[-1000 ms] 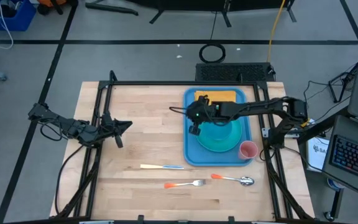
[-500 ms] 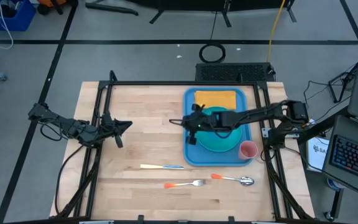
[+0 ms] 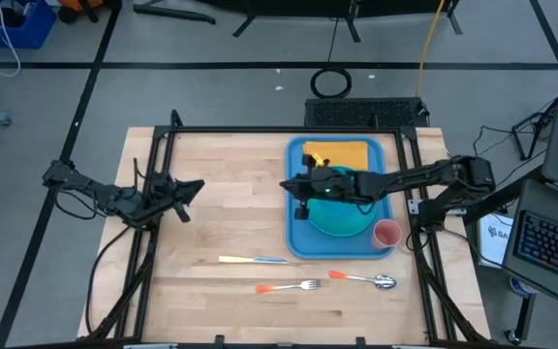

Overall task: Set up tray
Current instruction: Put the orange fork on the yellow table napkin on the blue serving tray

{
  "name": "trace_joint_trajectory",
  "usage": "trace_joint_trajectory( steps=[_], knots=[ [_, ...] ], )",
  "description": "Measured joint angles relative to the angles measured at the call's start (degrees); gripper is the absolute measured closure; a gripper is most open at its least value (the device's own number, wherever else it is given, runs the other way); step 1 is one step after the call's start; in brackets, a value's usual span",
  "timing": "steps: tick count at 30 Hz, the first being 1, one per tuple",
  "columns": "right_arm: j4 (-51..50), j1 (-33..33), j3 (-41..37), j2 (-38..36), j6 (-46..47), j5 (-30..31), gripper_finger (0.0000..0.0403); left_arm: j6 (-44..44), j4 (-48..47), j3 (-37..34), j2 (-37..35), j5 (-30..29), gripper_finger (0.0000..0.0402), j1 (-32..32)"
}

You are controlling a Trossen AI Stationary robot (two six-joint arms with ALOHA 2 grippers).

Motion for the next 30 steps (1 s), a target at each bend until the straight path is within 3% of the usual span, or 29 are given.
trace_joint_trajectory(
  steps=[4, 9, 14, 18, 24, 28, 30],
  knots=[
    [16.73, 0.01, -10.29, -3.85, -6.43, -1.88, 0.0403, 1.04, 4.88, -0.02, 3.67, 2.14, 0.0378, 0.16],
    [35.56, -0.93, -20.45, -5.71, -7.60, -7.53, 0.0403, 0.27, 11.07, -0.02, 9.41, 7.01, 0.0378, 2.44],
    [45.48, -1.86, -21.58, -5.68, -8.80, -10.44, 0.0403, -1.89, 18.34, 0.00, 16.06, 12.59, 0.0378, 5.95],
    [46.78, -0.62, -21.52, -5.71, -5.69, -10.56, 0.0403, -3.98, 19.12, 2.08, 23.70, 19.18, 0.0378, 8.26],
    [50.29, -0.22, -21.54, -5.67, -16.45, -10.20, 0.0403, -1.88, 5.60, 14.90, 36.00, 24.11, 0.0397, 10.91],
    [51.66, -2.25, -21.54, -5.66, -14.56, -10.08, 0.0403, -0.80, -5.78, 24.09, 41.49, 23.29, 0.0391, 13.04],
    [51.78, -3.77, -21.54, -5.66, -15.90, -8.18, 0.0403, -0.48, -6.92, 26.87, 43.24, 20.27, 0.0391, 13.57]
  ],
)
